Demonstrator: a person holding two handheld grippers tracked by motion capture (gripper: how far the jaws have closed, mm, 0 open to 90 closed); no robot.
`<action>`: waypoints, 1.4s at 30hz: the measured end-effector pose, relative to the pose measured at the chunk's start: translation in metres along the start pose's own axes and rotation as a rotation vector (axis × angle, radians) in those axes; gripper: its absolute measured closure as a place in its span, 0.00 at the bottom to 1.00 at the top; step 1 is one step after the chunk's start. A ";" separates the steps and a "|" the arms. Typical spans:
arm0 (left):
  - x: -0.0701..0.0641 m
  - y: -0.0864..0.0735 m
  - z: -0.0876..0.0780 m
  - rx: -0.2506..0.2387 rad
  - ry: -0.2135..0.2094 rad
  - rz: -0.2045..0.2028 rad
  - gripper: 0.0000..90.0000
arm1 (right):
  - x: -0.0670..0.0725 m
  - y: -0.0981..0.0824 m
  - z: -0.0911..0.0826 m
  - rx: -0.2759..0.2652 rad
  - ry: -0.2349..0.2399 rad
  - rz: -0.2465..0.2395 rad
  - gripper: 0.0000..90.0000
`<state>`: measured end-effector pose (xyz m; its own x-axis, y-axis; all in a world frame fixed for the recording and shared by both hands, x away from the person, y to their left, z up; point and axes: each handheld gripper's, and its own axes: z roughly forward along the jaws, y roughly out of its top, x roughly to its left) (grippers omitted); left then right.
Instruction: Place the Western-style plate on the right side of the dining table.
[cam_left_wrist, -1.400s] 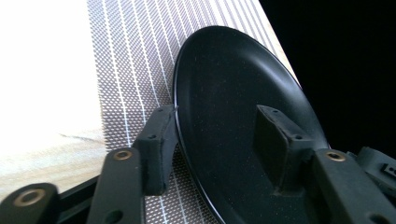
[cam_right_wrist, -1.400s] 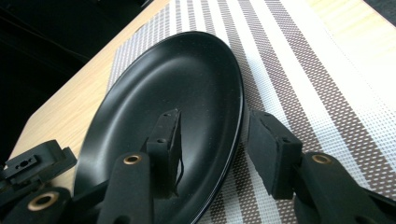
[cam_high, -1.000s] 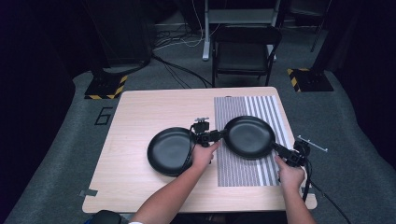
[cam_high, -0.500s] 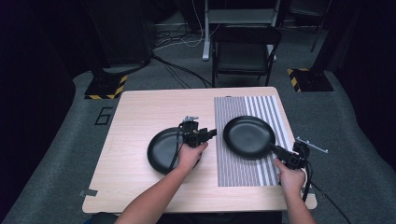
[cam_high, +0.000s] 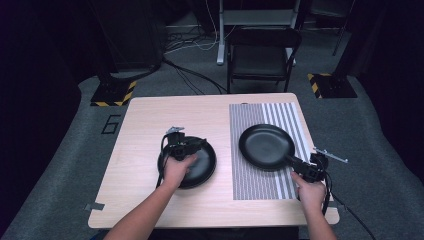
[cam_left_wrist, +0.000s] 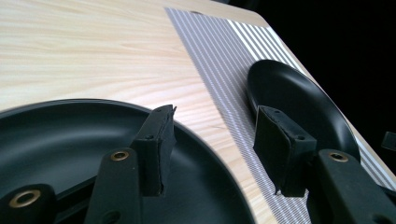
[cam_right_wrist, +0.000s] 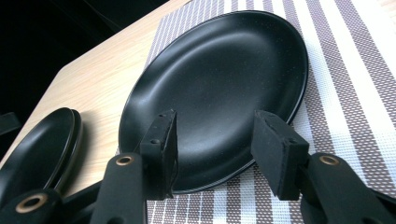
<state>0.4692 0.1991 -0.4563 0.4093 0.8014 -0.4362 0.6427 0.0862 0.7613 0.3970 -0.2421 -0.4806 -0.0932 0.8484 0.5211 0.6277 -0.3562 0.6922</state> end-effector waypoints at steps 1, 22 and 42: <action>0.004 0.001 -0.006 -0.004 0.009 -0.002 0.53 | 0.000 0.000 -0.001 0.000 -0.004 -0.009 0.56; 0.079 -0.024 -0.079 -0.002 0.109 -0.007 0.52 | -0.003 -0.007 -0.010 0.032 -0.024 -0.048 0.55; 0.108 -0.046 -0.116 0.017 0.156 0.148 0.48 | 0.006 -0.023 -0.016 0.105 -0.056 -0.212 0.51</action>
<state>0.4092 0.3506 -0.4828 0.3953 0.8867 -0.2396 0.5942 -0.0479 0.8029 0.3695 -0.2356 -0.4856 -0.1900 0.9213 0.3392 0.6761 -0.1277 0.7257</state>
